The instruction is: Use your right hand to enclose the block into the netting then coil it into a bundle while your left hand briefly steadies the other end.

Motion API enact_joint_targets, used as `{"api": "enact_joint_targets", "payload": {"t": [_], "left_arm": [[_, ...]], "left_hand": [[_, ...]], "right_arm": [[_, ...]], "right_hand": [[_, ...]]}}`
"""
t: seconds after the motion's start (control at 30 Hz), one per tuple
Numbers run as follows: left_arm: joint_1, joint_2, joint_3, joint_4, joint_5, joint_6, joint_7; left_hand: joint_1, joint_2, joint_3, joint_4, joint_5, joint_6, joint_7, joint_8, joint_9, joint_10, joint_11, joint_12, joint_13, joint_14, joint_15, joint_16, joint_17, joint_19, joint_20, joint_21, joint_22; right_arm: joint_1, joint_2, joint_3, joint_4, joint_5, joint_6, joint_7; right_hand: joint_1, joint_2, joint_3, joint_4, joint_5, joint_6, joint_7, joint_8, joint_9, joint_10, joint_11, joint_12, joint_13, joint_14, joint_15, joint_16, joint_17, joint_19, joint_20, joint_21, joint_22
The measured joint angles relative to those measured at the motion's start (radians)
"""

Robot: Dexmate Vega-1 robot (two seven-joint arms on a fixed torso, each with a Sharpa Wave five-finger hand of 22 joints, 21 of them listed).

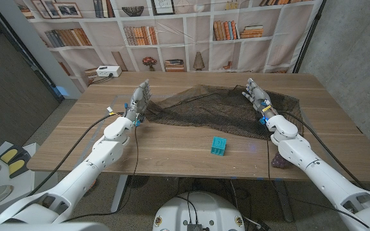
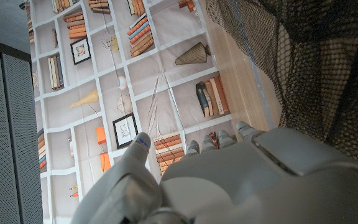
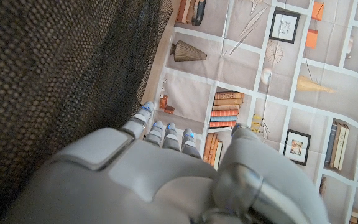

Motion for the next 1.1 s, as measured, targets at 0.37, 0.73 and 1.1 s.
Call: {"api": "enact_joint_targets", "payload": {"t": [0.37,0.73,1.1], "left_arm": [[0.028,-0.051,-0.072,-0.023,0.073,0.044,-0.030],[0.043,-0.086,-0.116,-0.038,0.118,0.072,-0.057],[0.055,-0.107,-0.140,-0.060,0.143,0.092,-0.071]], "left_hand": [[0.000,0.000,0.000,0.000,0.000,-0.007,-0.012,0.008,0.004,-0.003,0.003,0.007,0.000,-0.001,0.006,0.000,0.000,0.004,0.004,0.000,0.000],[0.000,0.000,0.000,0.000,0.000,-0.005,-0.031,0.015,0.005,0.001,0.007,0.007,0.000,-0.001,0.013,0.000,0.004,0.020,0.020,0.000,0.000],[0.000,0.000,0.000,0.000,0.000,-0.005,-0.042,0.015,0.004,-0.005,0.012,0.015,0.005,-0.001,0.013,0.000,0.004,0.026,0.025,0.000,0.000]], "right_arm": [[-0.043,0.065,0.100,-0.050,-0.140,-0.037,0.020],[-0.088,0.092,0.155,-0.116,-0.311,-0.048,0.012],[-0.131,0.068,0.173,-0.220,-0.505,-0.109,0.000]], "right_hand": [[0.023,0.004,0.021,-0.021,0.000,0.091,-0.030,0.024,0.000,0.075,0.019,0.025,0.005,0.064,0.009,0.019,0.000,0.042,0.009,0.000,0.000],[0.030,0.004,0.034,-0.034,-0.008,0.163,-0.035,0.037,0.000,0.138,0.023,0.036,0.005,0.141,0.001,0.040,0.005,0.079,0.018,0.008,0.005],[0.033,0.001,0.039,-0.039,-0.008,0.176,-0.037,0.037,0.000,0.143,0.017,0.036,0.005,0.156,-0.013,0.044,0.004,0.083,0.021,0.008,0.005]]}}
